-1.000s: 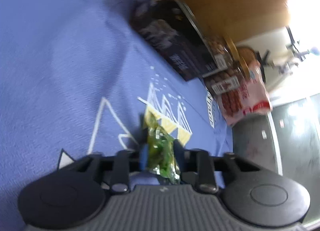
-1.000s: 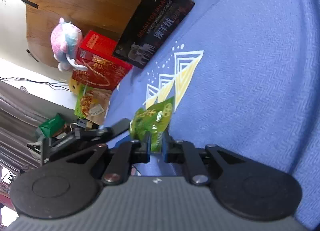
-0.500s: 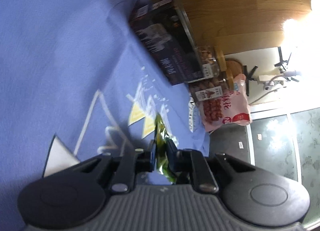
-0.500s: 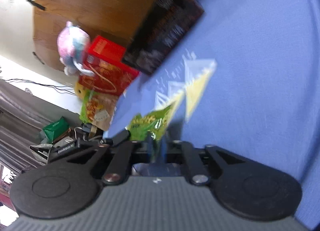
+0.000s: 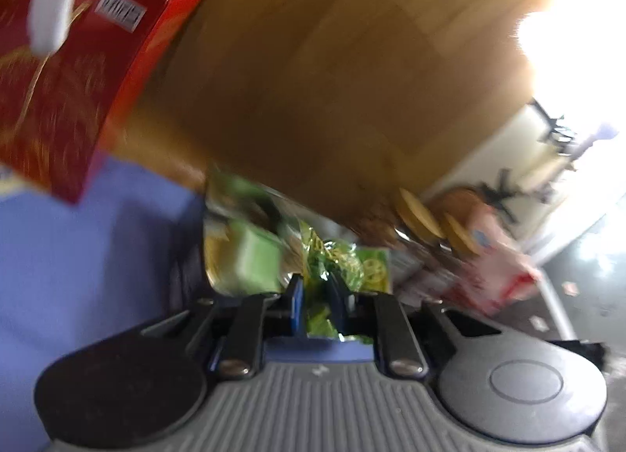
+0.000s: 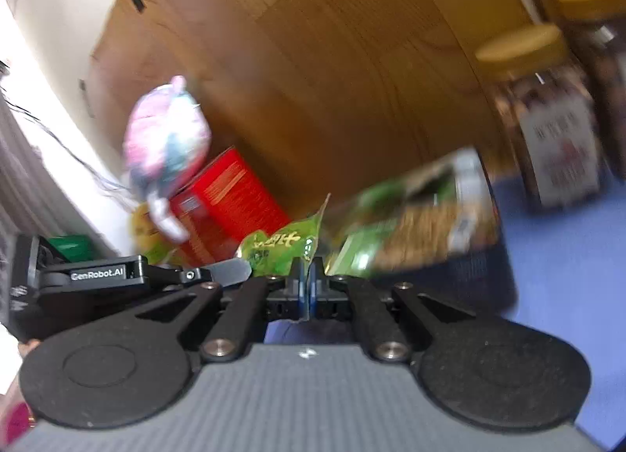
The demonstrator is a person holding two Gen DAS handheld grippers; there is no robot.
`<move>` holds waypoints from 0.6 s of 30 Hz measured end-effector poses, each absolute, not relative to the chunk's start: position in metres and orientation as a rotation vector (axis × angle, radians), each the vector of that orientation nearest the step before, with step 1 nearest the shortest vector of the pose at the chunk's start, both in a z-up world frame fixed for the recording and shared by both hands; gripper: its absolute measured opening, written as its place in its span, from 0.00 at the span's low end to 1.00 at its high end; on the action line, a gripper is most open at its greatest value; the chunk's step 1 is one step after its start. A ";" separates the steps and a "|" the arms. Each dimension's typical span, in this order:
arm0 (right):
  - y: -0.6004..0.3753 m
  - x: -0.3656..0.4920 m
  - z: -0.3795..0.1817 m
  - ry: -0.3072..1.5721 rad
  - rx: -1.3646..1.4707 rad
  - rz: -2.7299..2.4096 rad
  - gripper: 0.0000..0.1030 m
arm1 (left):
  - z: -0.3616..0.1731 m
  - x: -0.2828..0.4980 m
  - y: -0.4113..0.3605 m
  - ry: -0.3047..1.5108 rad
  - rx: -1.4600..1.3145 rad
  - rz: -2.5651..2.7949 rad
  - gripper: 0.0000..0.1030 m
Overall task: Organize snacks
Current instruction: 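Carry the green candy bag into the tin box and release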
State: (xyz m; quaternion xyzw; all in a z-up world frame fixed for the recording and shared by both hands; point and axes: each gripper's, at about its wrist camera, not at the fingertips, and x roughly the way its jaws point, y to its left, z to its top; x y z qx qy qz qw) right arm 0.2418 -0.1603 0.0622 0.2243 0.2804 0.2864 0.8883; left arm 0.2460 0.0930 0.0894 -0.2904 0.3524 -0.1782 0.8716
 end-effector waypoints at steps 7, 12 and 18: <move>-0.112 0.281 0.042 0.593 0.226 0.552 0.12 | 0.087 0.271 0.057 0.700 -0.251 -0.151 0.15; -0.135 0.256 0.057 0.502 0.274 0.512 0.28 | 0.102 0.240 0.067 0.623 -0.262 -0.158 0.16; -0.169 0.153 0.055 0.553 0.317 0.577 0.30 | 0.086 0.158 0.077 0.571 -0.267 -0.191 0.24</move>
